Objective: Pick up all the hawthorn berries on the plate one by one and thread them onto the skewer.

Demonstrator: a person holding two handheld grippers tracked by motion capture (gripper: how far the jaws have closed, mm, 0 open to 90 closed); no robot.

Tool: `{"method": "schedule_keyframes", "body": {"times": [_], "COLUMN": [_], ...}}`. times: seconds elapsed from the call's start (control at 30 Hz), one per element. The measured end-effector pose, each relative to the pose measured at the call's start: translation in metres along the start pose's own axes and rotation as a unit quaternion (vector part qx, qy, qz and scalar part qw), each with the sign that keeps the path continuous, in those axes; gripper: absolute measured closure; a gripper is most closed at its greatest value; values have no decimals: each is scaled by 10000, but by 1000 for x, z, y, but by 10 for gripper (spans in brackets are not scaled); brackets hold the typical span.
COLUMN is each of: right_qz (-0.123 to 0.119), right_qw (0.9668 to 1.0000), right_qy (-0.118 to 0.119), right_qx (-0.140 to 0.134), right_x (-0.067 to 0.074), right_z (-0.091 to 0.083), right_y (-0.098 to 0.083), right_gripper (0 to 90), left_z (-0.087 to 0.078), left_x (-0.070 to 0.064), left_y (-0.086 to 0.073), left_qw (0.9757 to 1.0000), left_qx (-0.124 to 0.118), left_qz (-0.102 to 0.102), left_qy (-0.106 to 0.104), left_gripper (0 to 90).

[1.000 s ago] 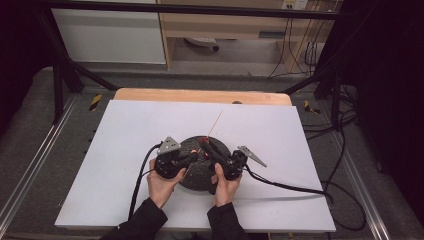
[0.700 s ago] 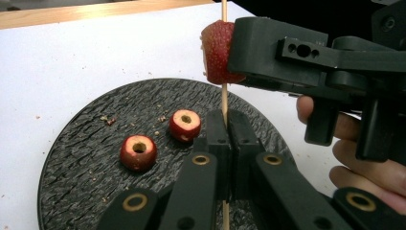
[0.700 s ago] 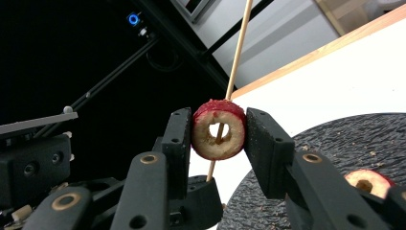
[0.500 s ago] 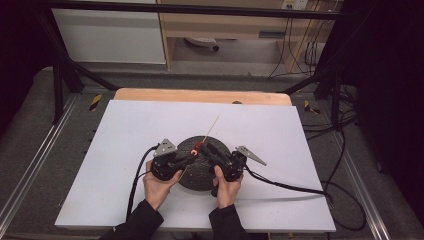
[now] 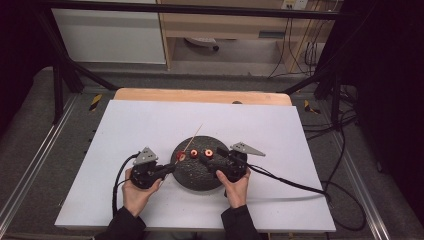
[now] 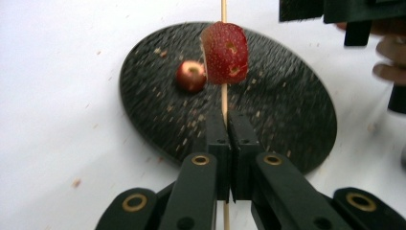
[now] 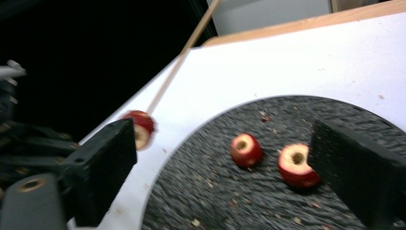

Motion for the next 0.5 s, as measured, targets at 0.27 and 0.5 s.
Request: {"method": "schedule_keyframes", "body": {"times": [0.27, 0.5], "right_qz": [-544, -866], "right_qw": [9960, 9889], "right_qy": [-212, -376], "right_qx": [677, 1149], "right_x": [-10, -20], "right_z": [-1, 1], "right_y": [-8, -13], "right_gripper": [43, 40], "left_z": [-20, -34], "left_x": [10, 16], "left_y": [-19, -33], "left_qw": [10000, 9997], "left_qx": [86, 169], "left_qz": [16, 82], "left_qy": [49, 122], "left_gripper": [885, 884]}}
Point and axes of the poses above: each handheld gripper's, and its own axes: z roughly forward along the jaws, y roughly out of its top, x roughly to its left, the point moved 7 cm from there along z, roughly forward along the jaws, and after that the axes turned 6 degrees about -y, right-handed, at the moved point
